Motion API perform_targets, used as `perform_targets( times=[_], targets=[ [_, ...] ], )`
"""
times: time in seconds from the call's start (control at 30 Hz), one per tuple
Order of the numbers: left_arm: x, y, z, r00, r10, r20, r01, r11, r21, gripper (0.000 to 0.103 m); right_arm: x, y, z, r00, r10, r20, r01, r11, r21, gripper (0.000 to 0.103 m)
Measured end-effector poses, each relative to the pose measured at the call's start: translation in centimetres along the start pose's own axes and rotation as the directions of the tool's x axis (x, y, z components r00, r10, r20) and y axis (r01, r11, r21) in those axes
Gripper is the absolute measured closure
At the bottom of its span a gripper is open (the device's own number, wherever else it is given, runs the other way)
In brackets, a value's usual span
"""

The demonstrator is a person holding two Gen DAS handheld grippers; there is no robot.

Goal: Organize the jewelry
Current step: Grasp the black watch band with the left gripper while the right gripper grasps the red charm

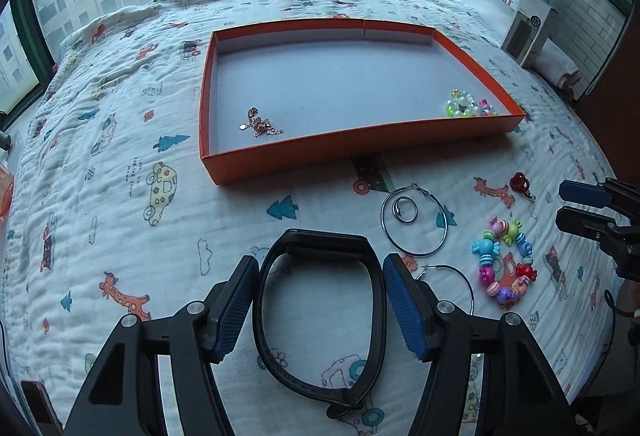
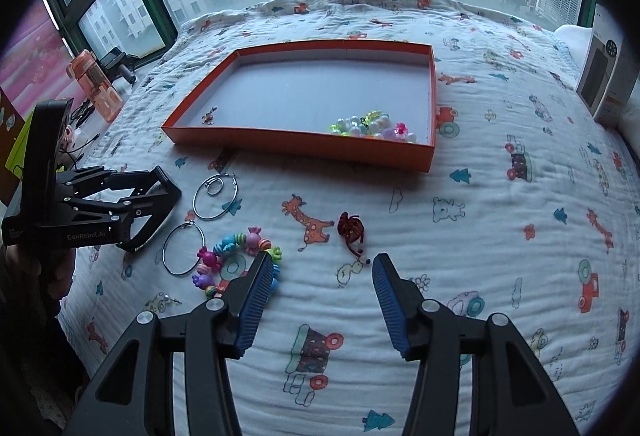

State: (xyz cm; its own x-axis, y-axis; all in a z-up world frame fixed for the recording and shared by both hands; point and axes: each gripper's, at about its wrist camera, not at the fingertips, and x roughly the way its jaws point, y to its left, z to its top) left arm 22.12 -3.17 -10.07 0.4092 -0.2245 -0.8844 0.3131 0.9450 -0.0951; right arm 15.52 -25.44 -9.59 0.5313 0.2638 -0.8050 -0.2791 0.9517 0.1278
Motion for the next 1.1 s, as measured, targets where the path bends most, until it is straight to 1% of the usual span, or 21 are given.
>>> perform_targets(
  times=[0.13, 0.3, 0.43, 0.57, 0.67, 0.7, 0.8, 0.87, 1.0, 1.03, 1.1],
  targets=[
    [0.3, 0.0, -0.1, 1.0, -0.006, 0.003, 0.006, 1.0, 0.0, 0.035, 0.3, -0.7, 0.0, 1.0, 0.005, -0.01, -0.005, 1.0, 0.019, 0.046],
    [0.3, 0.0, -0.3, 1.0, -0.009, 0.017, 0.009, 1.0, 0.005, 0.04, 0.9, -1.3, 0.3, 1.0, 0.015, -0.016, -0.015, 0.999, 0.037, 0.046],
    [0.2, 0.1, -0.4, 1.0, -0.018, 0.023, 0.018, 1.0, 0.003, 0.041, 1.8, -1.4, 0.8, 1.0, -0.001, -0.026, 0.001, 1.0, 0.022, 0.048],
    [0.2, 0.2, -0.4, 0.999, -0.024, 0.022, 0.024, 1.0, -0.001, 0.041, 2.9, -1.3, 1.2, 0.999, -0.019, -0.045, 0.019, 1.0, 0.003, 0.056],
    [0.2, 0.2, -0.4, 1.0, -0.024, 0.018, 0.024, 1.0, 0.002, 0.041, 3.6, -1.2, 1.4, 0.998, -0.028, -0.056, 0.028, 1.0, -0.009, 0.061],
    [0.2, 0.2, -0.3, 1.0, -0.022, 0.015, 0.022, 1.0, 0.002, 0.039, 3.7, -1.1, 1.4, 0.998, -0.039, -0.051, 0.038, 0.999, -0.018, 0.061],
    [0.4, 0.2, -0.2, 1.0, -0.02, 0.008, 0.02, 1.0, 0.0, 0.038, 3.9, -0.7, 1.7, 0.997, -0.059, -0.049, 0.057, 0.997, -0.044, 0.064],
    [0.4, 0.2, -0.2, 1.0, -0.019, 0.008, 0.019, 1.0, 0.002, 0.038, 4.1, -0.3, 1.7, 0.996, -0.081, -0.047, 0.078, 0.995, -0.065, 0.071],
    [0.4, 0.3, -0.1, 1.0, -0.021, 0.007, 0.021, 1.0, -0.007, 0.038, 4.3, 0.6, 1.5, 0.991, -0.126, -0.043, 0.12, 0.986, -0.12, 0.079],
    [0.4, 0.3, -0.1, 1.0, -0.021, 0.006, 0.021, 1.0, -0.01, 0.038, 4.3, 0.8, 1.5, 0.99, -0.135, -0.04, 0.128, 0.983, -0.13, 0.082],
    [0.4, 0.3, -0.1, 1.0, -0.021, 0.006, 0.021, 1.0, -0.013, 0.038, 4.3, 0.9, 1.4, 0.989, -0.142, -0.037, 0.136, 0.982, -0.134, 0.084]
  ],
)
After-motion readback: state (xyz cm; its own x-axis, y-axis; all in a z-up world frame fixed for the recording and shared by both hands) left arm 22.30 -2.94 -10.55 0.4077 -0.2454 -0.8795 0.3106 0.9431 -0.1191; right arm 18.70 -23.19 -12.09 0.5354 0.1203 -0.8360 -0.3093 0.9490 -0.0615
